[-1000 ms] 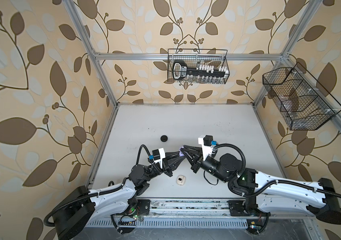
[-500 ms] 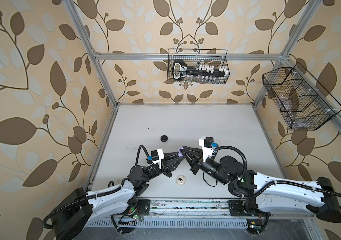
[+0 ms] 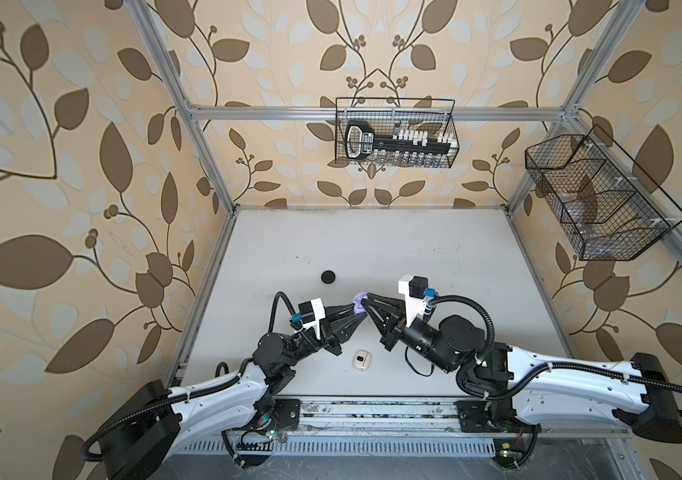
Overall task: Insert the wireless bluetooth earbuds into the charging case
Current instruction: 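Lower the earbud into the open lilac case held by the left gripper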
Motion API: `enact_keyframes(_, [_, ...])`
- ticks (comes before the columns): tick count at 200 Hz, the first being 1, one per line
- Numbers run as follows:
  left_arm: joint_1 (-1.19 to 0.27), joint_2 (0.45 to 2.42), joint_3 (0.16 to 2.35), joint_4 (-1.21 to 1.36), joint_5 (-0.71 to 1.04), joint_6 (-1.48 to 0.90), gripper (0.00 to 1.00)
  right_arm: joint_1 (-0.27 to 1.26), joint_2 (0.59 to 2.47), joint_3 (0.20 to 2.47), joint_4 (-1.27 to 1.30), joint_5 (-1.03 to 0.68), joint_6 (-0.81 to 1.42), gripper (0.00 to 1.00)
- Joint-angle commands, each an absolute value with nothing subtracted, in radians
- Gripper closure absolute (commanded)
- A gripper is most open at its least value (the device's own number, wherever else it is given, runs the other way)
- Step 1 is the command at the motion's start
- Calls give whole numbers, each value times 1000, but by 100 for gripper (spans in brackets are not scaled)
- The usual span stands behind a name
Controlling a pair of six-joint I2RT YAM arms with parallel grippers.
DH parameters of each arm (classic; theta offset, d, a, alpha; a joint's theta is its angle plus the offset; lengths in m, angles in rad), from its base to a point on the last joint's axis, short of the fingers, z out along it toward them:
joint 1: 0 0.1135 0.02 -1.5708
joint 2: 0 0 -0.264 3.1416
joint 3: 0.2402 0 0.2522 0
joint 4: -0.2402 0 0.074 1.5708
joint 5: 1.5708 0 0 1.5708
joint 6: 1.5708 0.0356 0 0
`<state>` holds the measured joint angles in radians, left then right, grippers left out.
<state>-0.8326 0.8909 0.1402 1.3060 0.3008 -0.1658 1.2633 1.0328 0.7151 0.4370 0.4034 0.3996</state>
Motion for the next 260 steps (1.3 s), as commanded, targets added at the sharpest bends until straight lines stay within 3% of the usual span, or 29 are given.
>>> enact_keyframes(1, [-841, 866, 136, 1410, 275, -153, 100, 1280, 1054, 693, 422, 410, 396, 91])
enact_keyframes(106, [-841, 845, 113, 1419, 250, -137, 100, 1350, 1062, 663, 436, 571, 475, 91])
enact_keyframes(187, [-841, 817, 100, 1411, 248, -124, 100, 1368, 1095, 667, 413, 578, 485, 90])
enact_keyframes(260, [-841, 804, 100, 1399, 255, -121, 100, 1377, 1086, 693, 383, 587, 459, 72])
